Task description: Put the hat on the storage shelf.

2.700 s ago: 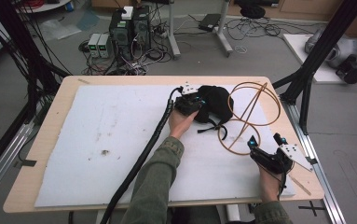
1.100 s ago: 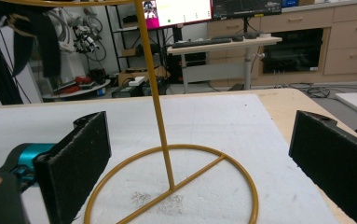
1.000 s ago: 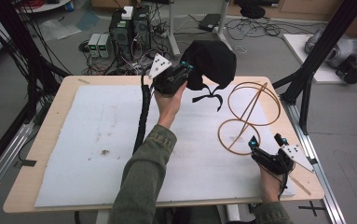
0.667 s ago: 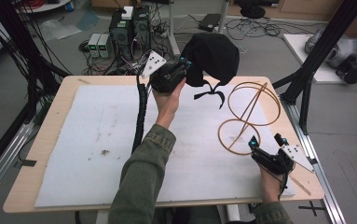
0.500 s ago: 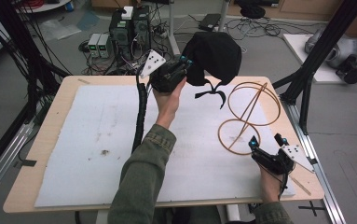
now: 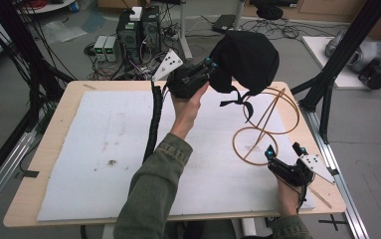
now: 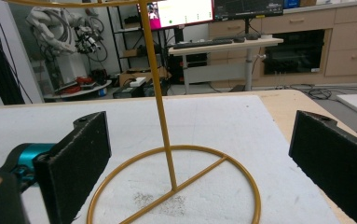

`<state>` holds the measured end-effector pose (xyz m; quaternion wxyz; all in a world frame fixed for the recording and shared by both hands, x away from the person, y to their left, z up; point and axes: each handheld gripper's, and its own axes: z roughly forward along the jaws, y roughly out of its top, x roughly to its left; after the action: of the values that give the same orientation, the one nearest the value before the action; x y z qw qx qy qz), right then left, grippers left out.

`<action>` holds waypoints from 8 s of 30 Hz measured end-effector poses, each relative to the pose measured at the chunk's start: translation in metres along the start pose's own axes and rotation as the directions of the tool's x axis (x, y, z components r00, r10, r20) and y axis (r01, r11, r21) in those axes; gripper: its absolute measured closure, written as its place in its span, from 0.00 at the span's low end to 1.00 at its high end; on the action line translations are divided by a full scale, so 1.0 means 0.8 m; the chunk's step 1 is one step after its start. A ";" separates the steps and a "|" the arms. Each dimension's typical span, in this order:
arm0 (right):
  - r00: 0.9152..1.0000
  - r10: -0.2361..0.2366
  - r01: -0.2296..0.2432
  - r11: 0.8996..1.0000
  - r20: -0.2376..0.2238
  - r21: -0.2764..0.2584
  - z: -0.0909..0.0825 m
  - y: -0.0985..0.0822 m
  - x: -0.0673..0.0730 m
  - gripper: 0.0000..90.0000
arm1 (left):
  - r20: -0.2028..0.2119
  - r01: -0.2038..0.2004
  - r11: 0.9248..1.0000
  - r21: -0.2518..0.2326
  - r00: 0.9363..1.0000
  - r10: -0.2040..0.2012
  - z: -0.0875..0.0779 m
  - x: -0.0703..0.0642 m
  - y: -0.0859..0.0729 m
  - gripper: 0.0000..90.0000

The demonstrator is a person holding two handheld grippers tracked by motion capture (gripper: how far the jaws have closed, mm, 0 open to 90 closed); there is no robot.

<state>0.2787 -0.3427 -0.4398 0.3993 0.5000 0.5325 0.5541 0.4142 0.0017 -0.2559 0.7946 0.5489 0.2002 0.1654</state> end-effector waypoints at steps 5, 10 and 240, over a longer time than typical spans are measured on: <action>1.000 0.006 -0.006 1.000 -0.003 -0.004 0.000 0.000 0.000 0.05 | 0.037 -0.008 1.000 0.023 0.999 0.007 0.012 -0.011 -0.003 0.97; 1.000 0.007 -0.007 1.000 -0.003 -0.002 0.000 0.000 -0.001 0.05 | 0.075 -0.010 0.998 0.059 0.997 0.006 0.027 -0.021 -0.013 0.97; 0.999 -0.042 0.042 0.999 0.011 0.025 -0.007 -0.009 0.010 0.05 | -0.862 -0.030 0.954 0.297 0.421 0.282 -0.434 0.003 -0.098 0.21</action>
<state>0.2711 -0.3354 -0.4453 0.4075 0.4969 0.5474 0.5360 0.2459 0.2560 -0.4398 0.4762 0.4835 0.5565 0.4793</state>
